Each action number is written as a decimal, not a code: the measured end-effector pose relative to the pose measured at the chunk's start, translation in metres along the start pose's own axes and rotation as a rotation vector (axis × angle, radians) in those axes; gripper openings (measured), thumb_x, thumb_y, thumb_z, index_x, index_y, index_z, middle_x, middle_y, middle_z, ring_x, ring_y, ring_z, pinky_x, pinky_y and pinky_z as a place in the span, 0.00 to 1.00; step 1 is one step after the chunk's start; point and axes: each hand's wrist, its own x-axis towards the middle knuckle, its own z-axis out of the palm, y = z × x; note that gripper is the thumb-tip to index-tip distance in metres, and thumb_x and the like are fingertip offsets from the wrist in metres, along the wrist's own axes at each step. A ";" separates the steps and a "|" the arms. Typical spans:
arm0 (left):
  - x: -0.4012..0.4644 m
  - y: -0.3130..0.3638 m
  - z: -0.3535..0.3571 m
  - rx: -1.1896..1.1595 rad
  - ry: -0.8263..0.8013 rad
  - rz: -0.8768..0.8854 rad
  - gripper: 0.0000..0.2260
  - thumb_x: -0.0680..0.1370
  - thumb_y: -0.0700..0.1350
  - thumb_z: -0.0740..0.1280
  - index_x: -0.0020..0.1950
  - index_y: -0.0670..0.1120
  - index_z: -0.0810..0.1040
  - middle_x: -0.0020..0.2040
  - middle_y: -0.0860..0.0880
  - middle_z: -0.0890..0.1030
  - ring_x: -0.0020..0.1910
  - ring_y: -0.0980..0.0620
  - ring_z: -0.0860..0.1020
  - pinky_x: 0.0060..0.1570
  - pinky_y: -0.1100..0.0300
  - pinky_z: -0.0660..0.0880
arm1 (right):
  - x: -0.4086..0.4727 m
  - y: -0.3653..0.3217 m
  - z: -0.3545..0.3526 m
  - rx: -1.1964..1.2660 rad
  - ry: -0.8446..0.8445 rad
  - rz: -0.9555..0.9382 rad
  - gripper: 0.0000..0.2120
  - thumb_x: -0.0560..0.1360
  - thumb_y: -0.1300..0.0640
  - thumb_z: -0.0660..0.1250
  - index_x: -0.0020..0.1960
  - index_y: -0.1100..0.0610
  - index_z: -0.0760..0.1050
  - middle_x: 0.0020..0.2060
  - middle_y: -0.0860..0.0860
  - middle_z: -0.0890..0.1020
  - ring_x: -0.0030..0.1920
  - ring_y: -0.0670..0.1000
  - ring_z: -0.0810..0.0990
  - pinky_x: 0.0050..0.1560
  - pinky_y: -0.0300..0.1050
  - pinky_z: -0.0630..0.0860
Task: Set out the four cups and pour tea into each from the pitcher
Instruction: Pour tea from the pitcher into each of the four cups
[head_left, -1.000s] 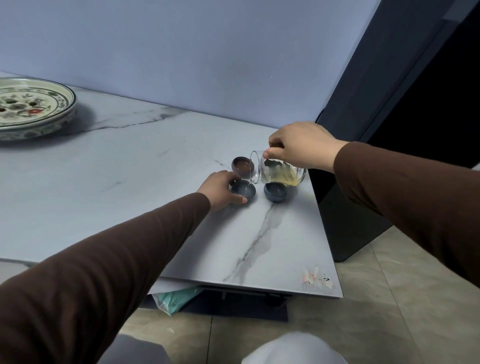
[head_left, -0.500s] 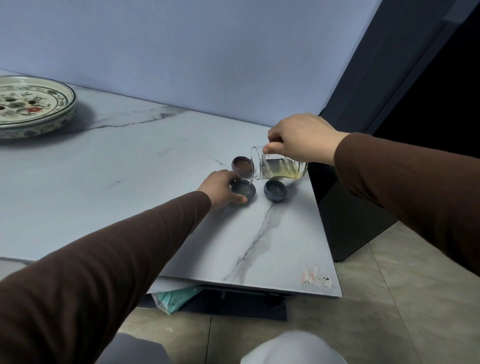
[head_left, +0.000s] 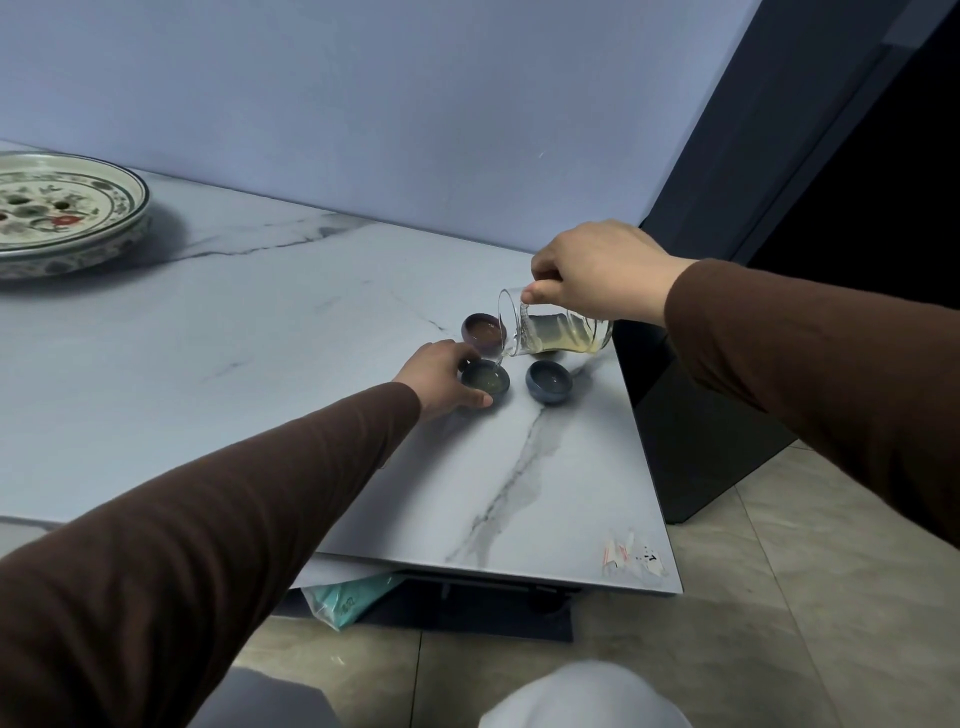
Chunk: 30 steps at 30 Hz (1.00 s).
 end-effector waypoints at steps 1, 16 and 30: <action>0.000 0.000 0.000 -0.001 0.000 0.000 0.27 0.68 0.53 0.77 0.64 0.48 0.78 0.59 0.47 0.79 0.55 0.46 0.76 0.58 0.50 0.74 | -0.001 0.000 0.001 0.008 0.003 0.007 0.20 0.78 0.39 0.62 0.33 0.50 0.69 0.29 0.46 0.72 0.39 0.56 0.73 0.32 0.44 0.58; 0.008 0.008 -0.011 0.030 0.018 0.062 0.31 0.67 0.55 0.78 0.69 0.51 0.73 0.61 0.49 0.74 0.61 0.48 0.72 0.63 0.51 0.72 | -0.059 0.049 0.072 1.016 0.069 0.550 0.20 0.79 0.44 0.66 0.35 0.57 0.77 0.27 0.45 0.75 0.24 0.41 0.68 0.31 0.38 0.65; 0.123 0.070 -0.009 0.342 -0.090 0.182 0.33 0.69 0.56 0.76 0.71 0.48 0.72 0.65 0.49 0.76 0.66 0.46 0.68 0.61 0.55 0.69 | -0.028 0.118 0.077 0.716 0.114 0.573 0.22 0.76 0.39 0.64 0.30 0.51 0.76 0.22 0.40 0.77 0.29 0.44 0.74 0.33 0.42 0.67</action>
